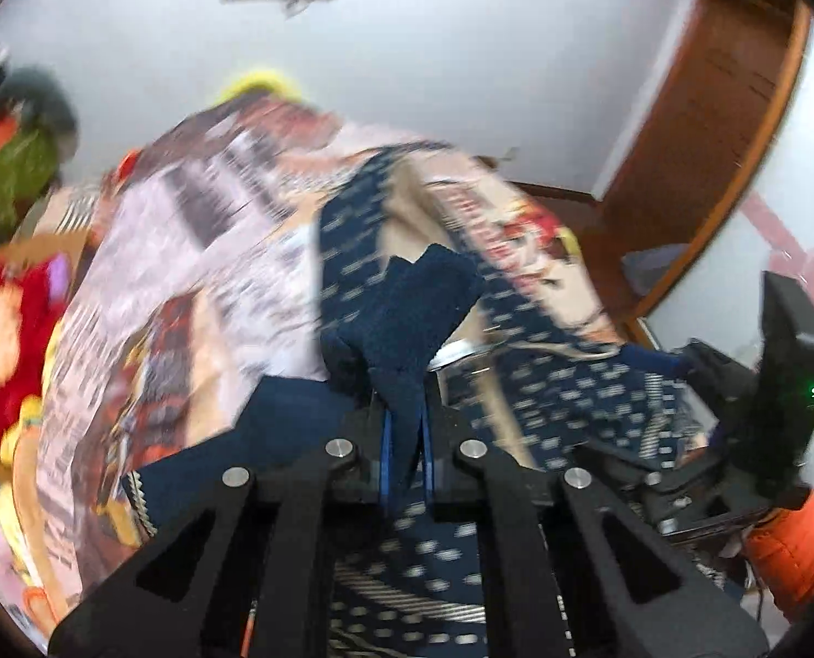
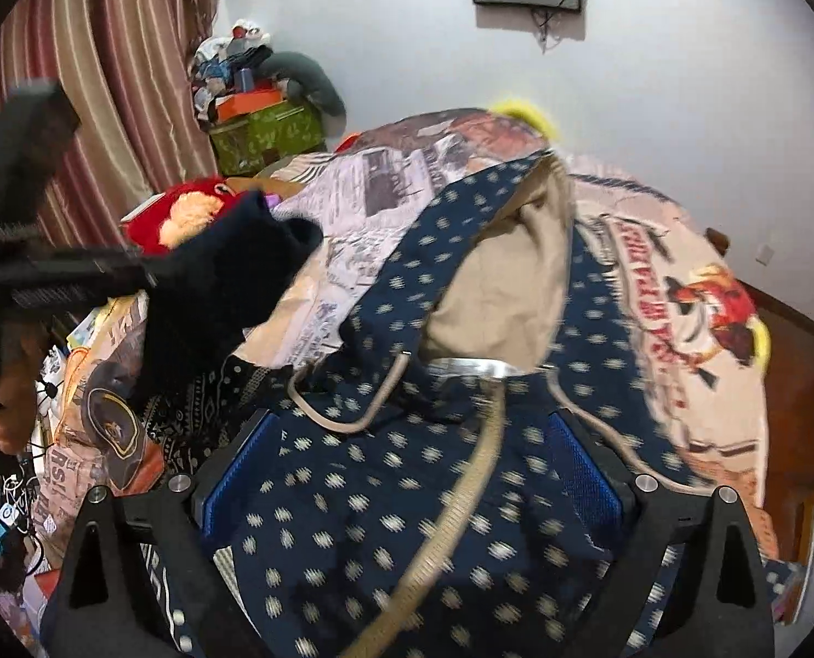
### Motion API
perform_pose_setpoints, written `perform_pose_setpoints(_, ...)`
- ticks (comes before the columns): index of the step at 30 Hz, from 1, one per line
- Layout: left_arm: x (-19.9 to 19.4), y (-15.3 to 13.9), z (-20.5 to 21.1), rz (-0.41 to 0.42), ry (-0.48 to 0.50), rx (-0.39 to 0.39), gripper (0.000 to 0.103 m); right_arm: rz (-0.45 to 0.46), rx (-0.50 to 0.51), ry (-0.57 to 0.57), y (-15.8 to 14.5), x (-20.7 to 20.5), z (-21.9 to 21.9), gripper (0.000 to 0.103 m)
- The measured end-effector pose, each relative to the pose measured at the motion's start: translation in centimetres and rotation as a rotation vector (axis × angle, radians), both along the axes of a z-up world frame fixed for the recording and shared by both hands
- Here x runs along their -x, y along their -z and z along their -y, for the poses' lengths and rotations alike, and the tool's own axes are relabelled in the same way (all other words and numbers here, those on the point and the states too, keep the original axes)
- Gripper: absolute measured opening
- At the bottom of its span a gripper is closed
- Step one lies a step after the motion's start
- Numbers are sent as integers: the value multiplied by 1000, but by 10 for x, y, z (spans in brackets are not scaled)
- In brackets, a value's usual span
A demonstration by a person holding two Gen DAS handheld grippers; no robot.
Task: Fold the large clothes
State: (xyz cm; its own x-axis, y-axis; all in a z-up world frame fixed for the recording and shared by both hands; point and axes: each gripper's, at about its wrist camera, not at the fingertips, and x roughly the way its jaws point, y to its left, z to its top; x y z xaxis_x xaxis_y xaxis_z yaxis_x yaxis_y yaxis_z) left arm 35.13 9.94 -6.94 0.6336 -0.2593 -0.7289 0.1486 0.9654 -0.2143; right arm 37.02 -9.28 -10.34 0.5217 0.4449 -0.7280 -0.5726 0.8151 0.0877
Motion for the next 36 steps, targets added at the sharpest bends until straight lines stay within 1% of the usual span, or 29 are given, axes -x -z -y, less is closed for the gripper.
perform_pose_setpoints(3, 2, -7, 45, 9, 74, -20, 8, 17, -11, 29, -14, 8, 28, 97)
perform_pose_setpoints(6, 2, 5, 90, -14, 144, -23, 8, 23, -22, 64, -25, 13, 60, 97)
perform_pose_setpoints(9, 2, 30, 132, -61, 205, -21, 7, 12, -18, 109, -29, 19, 95, 97)
perform_pose_setpoints(10, 1, 43, 147, -85, 225, -20, 7, 9, -11, 122, -28, 20, 103, 97)
perform_pose_setpoints(14, 1, 87, 187, -174, 287, -22, 8, -12, 27, 180, -23, 26, 138, 97)
perform_pose_setpoints(17, 6, 112, 206, -193, 301, -76, 8, -45, 26, 216, -17, 30, 158, 97)
perform_pose_setpoints(19, 8, 118, 211, -190, 302, -109, 10, -73, 26, 232, -12, 31, 166, 97)
perform_pose_setpoints(22, 13, 115, 208, -187, 305, -136, 19, -86, 41, 232, -5, 33, 167, 97)
perform_pose_setpoints(24, 18, 108, 201, -181, 310, -132, 26, -99, 43, 224, -3, 33, 162, 97)
perform_pose_setpoints(26, 22, 98, 187, -163, 298, -131, 42, -114, 29, 212, -1, 33, 153, 97)
perform_pose_setpoints(28, 27, 88, 166, -137, 264, -134, 50, -139, 4, 198, 1, 29, 144, 97)
perform_pose_setpoints(30, 33, 78, 136, -121, 211, -145, 55, -156, -13, 187, 4, 27, 137, 97)
perform_pose_setpoints(32, 40, 73, 101, -121, 149, -160, 57, -178, -14, 177, 9, 22, 127, 97)
perform_pose_setpoints(36, 65, 81, 25, -134, 15, -222, 60, -256, -13, 173, 31, 9, 112, 96)
